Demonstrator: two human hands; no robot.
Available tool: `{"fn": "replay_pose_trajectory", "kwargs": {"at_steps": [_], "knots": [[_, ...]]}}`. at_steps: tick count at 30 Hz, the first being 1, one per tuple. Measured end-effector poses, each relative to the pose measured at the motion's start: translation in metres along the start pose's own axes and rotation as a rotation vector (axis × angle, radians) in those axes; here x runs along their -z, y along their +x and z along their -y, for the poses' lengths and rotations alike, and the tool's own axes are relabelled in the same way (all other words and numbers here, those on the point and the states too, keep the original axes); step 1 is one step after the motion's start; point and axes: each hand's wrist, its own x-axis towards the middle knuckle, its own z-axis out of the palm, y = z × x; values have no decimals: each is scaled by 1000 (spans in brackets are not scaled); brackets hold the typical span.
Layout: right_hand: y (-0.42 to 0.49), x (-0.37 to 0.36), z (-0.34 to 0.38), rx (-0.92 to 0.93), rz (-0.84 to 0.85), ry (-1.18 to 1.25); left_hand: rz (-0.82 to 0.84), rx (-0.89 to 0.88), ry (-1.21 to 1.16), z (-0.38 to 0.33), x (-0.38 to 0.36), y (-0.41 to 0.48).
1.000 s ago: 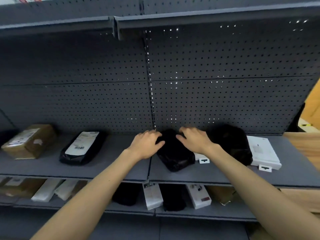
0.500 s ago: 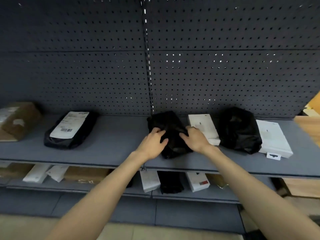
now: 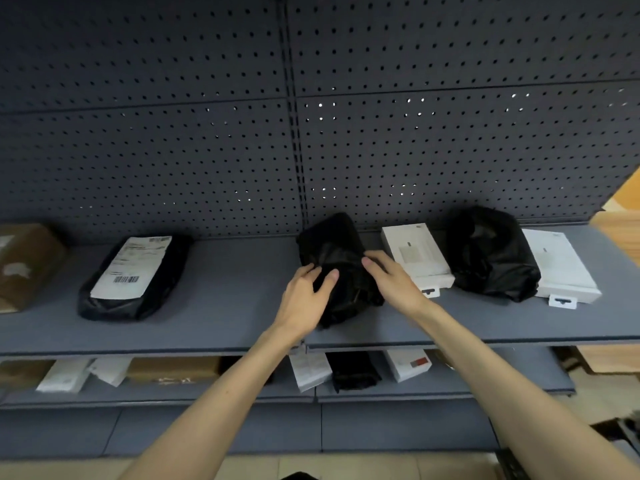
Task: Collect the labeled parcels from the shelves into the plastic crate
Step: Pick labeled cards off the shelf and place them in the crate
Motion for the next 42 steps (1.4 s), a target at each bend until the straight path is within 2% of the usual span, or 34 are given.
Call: {"fn": "replay_pose_trajectory", "kwargs": {"at_steps": [8,14,18,23,32,42], "knots": [[-16,-10,7,88,-199,16,98,16,-173,-10,-4,7],[-18,-24,10,140,-184,34,82,67,-264,-3,6,5],[-16,-36,19,182,-132,9,20,39,-282,3,20,6],[-8,-41,19,121,-117,28,15,-62,-287,14,45,5],[17,-46,-3,-132,-87,10,-84,97,-211,36,66,5],[1,-34,-19,-139,-44,-23,61,122,-170,36,24,8]]}}
